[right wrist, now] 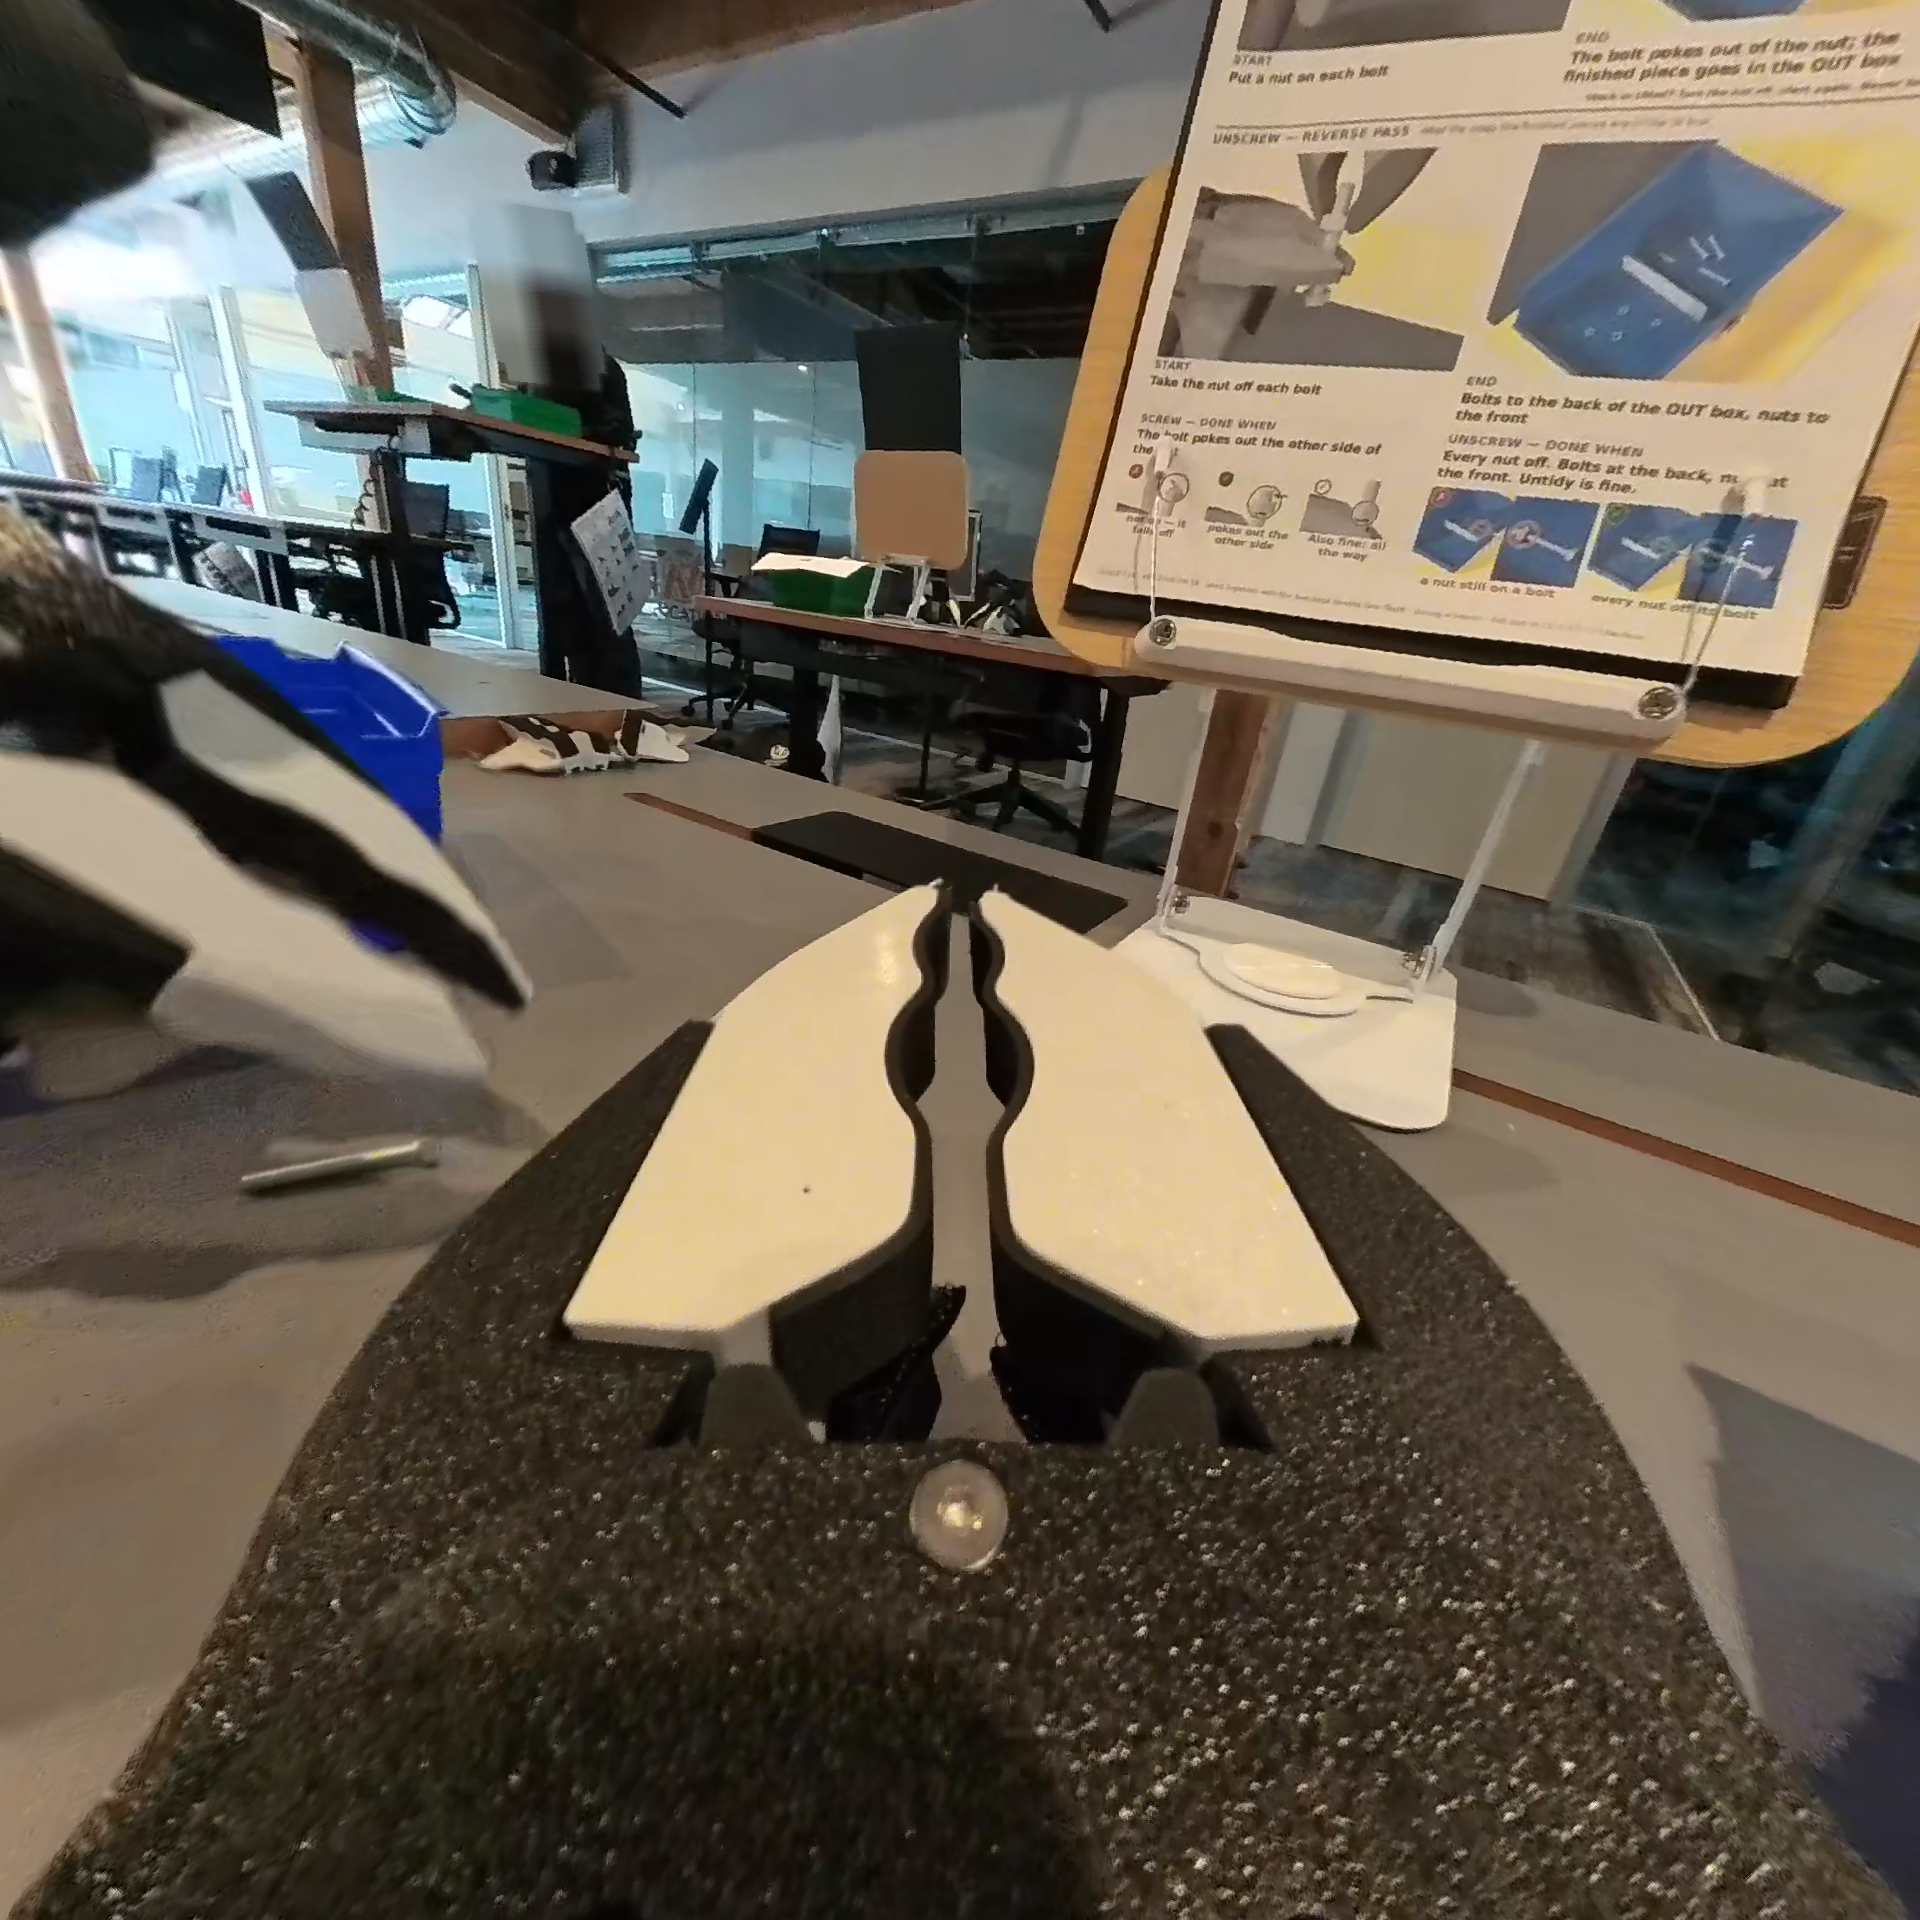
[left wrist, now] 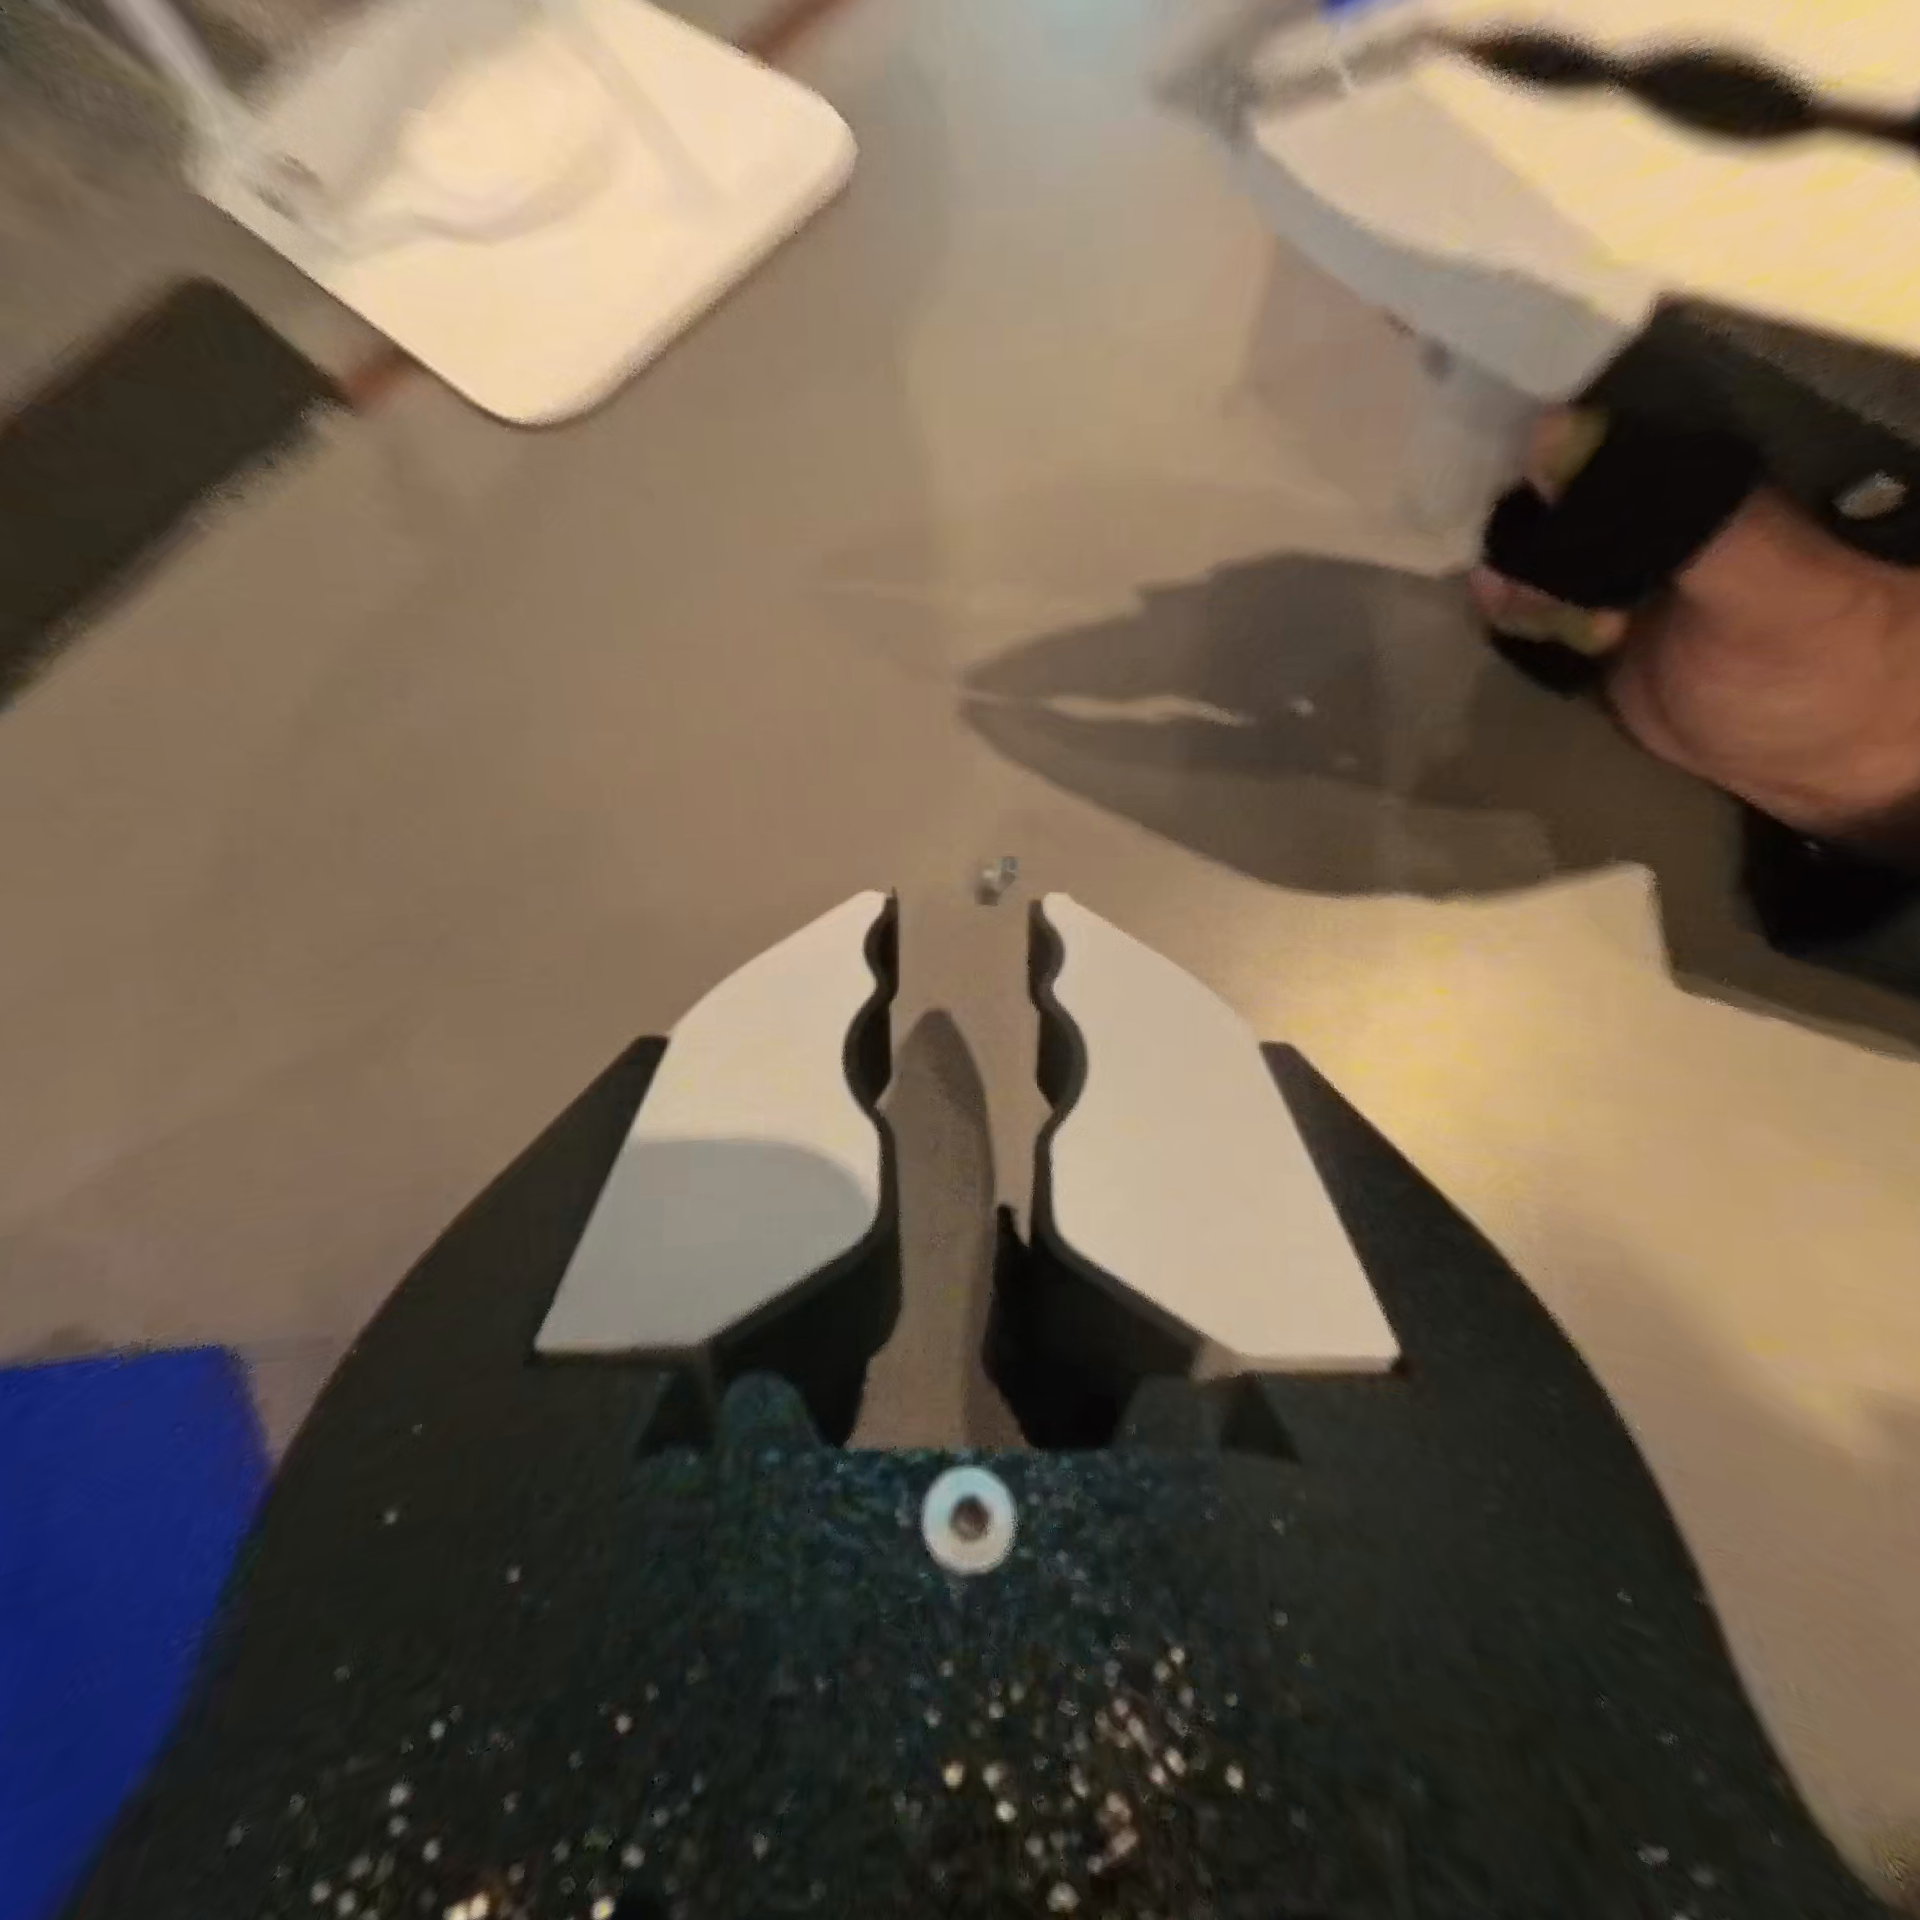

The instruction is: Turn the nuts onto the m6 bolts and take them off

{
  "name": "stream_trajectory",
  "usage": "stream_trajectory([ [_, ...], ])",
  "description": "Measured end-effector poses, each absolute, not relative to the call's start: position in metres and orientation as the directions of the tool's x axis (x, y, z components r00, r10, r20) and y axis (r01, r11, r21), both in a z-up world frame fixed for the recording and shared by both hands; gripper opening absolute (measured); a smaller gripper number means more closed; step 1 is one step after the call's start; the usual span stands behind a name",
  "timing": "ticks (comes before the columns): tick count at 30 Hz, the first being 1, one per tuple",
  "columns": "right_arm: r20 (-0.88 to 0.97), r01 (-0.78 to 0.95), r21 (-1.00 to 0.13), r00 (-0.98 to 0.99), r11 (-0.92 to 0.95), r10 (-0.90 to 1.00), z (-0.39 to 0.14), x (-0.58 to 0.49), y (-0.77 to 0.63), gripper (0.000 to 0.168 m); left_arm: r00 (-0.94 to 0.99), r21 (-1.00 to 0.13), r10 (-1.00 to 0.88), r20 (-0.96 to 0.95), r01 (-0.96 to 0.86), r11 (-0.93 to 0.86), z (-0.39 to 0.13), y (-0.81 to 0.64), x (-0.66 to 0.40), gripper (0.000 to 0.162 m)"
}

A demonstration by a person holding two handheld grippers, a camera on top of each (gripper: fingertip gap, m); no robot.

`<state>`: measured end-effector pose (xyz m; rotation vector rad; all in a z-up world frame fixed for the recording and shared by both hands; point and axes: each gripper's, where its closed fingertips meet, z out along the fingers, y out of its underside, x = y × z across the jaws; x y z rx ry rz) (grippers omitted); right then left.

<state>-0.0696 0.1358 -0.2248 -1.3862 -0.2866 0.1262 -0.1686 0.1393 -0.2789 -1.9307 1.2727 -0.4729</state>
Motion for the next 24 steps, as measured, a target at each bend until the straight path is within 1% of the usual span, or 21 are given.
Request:
stream_trajectory([
  [2, 0.125, 0.079, -0.982, 0.954, 0.172, 0.273, -0.228, -0.073, 0.137, 0.004, 0.505, -0.824, -0.85, -0.149, -0.539, -0.176, -0.263, 0.162, -0.184, 0.017],
  [4, 0.135, 0.092, -0.984, 0.945, 0.154, 0.297, -0.232, -0.079, 0.138, 0.004, 0.555, -0.861, -0.811, -0.183, -0.489, -0.14, -0.257, 0.18, -0.199, 0.012],
  [7, 0.172, 0.137, -0.983, 0.927, 0.125, 0.335, -0.24, -0.089, 0.139, 0.003, 0.597, -0.893, -0.773, -0.213, -0.44, -0.093, -0.261, 0.19, -0.215, 0.008],
  [9, 0.206, 0.178, -0.978, 0.911, 0.109, 0.358, -0.246, -0.097, 0.14, 0.002, 0.591, -0.907, -0.779, -0.207, -0.414, -0.074, -0.267, 0.187, -0.217, 0.0],
  [14, 0.298, 0.293, -0.953, 0.864, 0.075, 0.406, -0.26, -0.115, 0.14, 0.001, 0.6, -0.944, -0.769, -0.221, -0.329, 0.015, -0.254, 0.183, -0.216, 0.0],
  [18, 0.377, 0.404, -0.911, 0.743, 0.078, 0.553, -0.277, -0.153, 0.128, 0.003, 0.624, -0.964, -0.753, -0.212, -0.26, 0.056, -0.246, 0.182, -0.218, 0.0],
  [22, 0.418, 0.522, -0.847, 0.544, 0.097, 0.728, -0.301, -0.199, 0.111, 0.004, 0.581, -0.984, -0.81, -0.086, -0.175, -0.021, -0.251, 0.179, -0.216, 0.0],
  [24, 0.44, 0.612, -0.786, 0.462, 0.083, 0.77, -0.317, -0.207, 0.111, 0.006, 0.597, -0.984, -0.801, -0.053, -0.167, -0.06, -0.257, 0.186, -0.22, 0.0],
])
